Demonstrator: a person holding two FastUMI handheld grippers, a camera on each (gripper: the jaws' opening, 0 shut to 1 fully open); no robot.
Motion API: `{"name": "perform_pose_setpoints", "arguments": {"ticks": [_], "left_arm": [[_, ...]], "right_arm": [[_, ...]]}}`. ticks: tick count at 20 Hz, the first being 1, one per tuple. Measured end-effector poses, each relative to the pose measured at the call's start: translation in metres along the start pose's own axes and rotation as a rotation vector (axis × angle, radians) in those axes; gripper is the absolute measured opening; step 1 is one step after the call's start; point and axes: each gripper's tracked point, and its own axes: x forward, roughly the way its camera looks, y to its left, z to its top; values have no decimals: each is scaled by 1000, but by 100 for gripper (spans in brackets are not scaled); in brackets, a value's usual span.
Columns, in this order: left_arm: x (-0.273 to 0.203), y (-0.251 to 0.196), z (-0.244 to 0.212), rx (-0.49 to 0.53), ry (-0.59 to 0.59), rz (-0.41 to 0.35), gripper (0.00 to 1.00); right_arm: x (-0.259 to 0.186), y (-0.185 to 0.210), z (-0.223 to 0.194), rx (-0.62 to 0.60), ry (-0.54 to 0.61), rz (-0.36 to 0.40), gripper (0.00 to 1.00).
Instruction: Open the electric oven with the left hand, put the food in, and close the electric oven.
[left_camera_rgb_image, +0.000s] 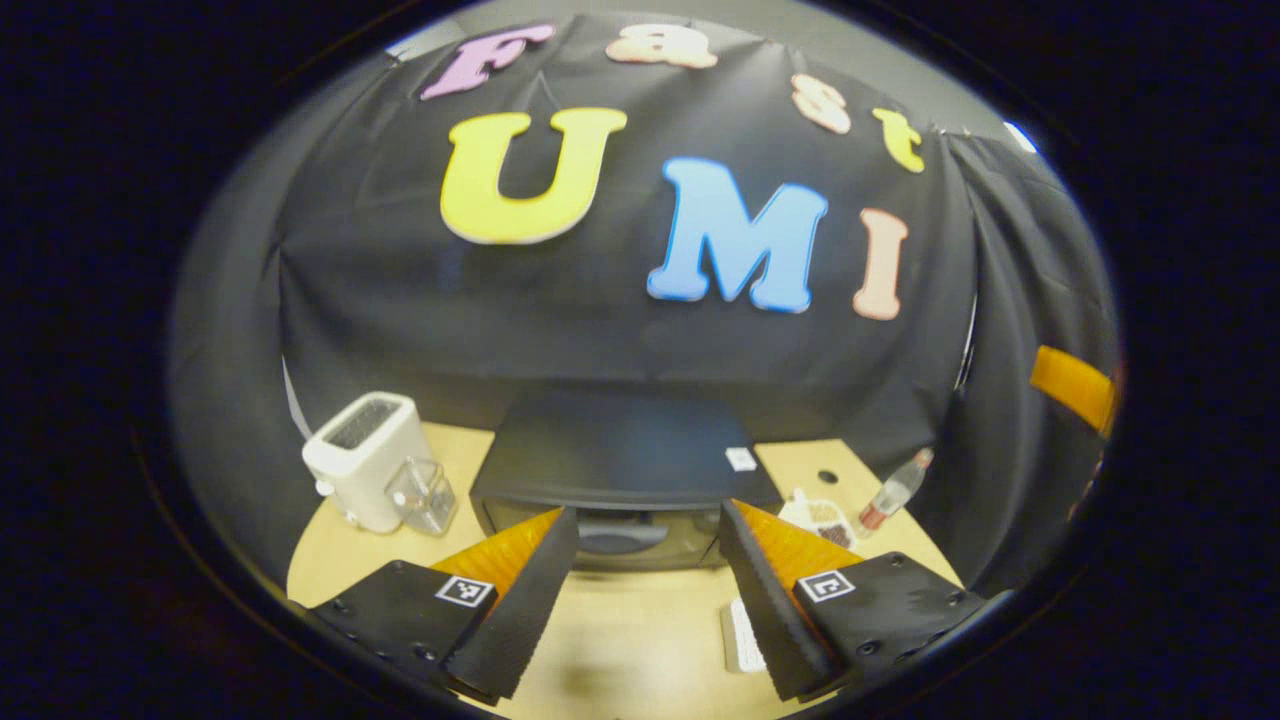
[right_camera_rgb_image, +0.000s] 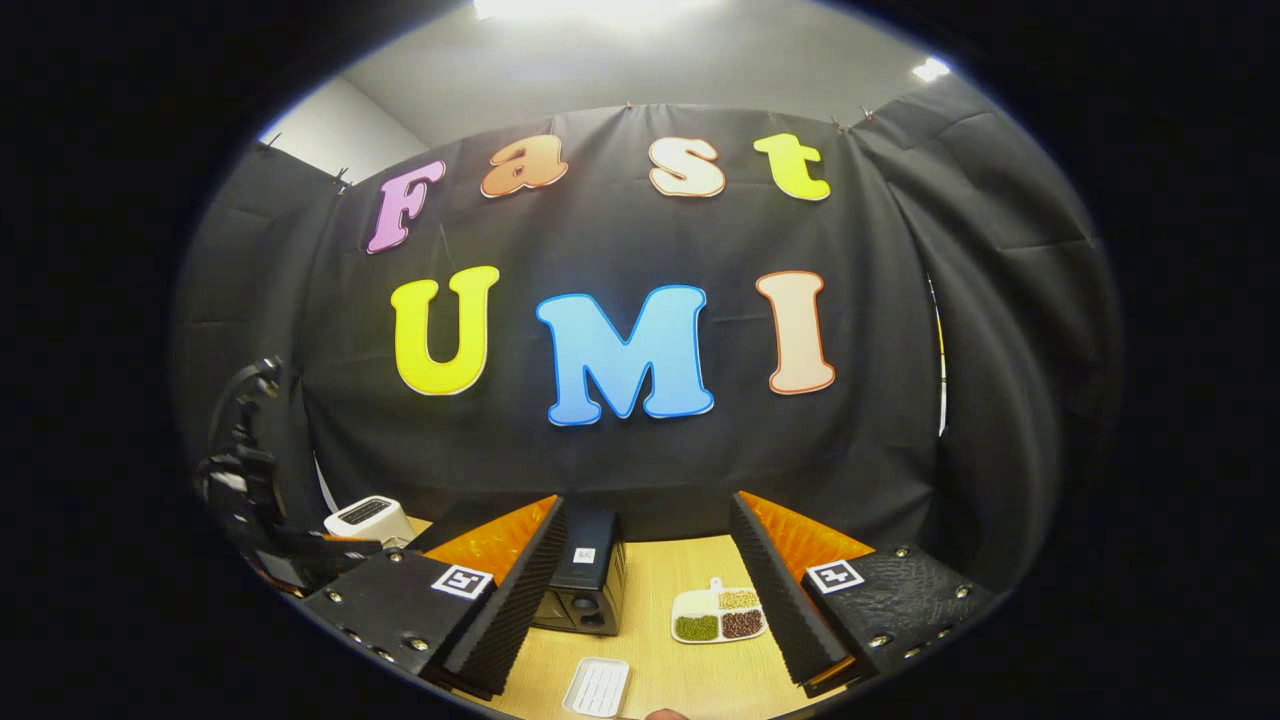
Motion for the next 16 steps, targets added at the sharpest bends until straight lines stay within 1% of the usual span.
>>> {"name": "perform_pose_setpoints", "arguments": {"ticks": [3,5,6,8,9,10,11,13,14,16], "left_arm": [[-44,-14,60,25,-160,7,98],[-74,-22,94,43,-253,19,91],[-86,-27,109,54,-291,25,98],[-110,-37,132,61,-343,37,98],[-119,-42,139,59,-354,42,98],[-126,-47,145,55,-367,46,98],[-132,-50,149,57,-380,52,98],[-135,-46,148,66,-384,79,97],[-137,-46,148,67,-388,89,97],[-143,-50,151,58,-398,76,98]], "right_arm": [[-4,-4,21,-1,-27,6,98],[-8,-8,39,4,-50,9,98],[-10,-9,47,4,-60,14,98],[-15,-11,58,-3,-72,29,98],[-17,-11,62,-5,-72,42,98],[-18,-9,64,-5,-68,56,95],[-21,-9,67,-3,-64,68,98],[-25,-8,74,7,-75,88,98],[-26,-9,75,6,-78,85,98],[-32,-11,77,1,-77,73,98]]}}
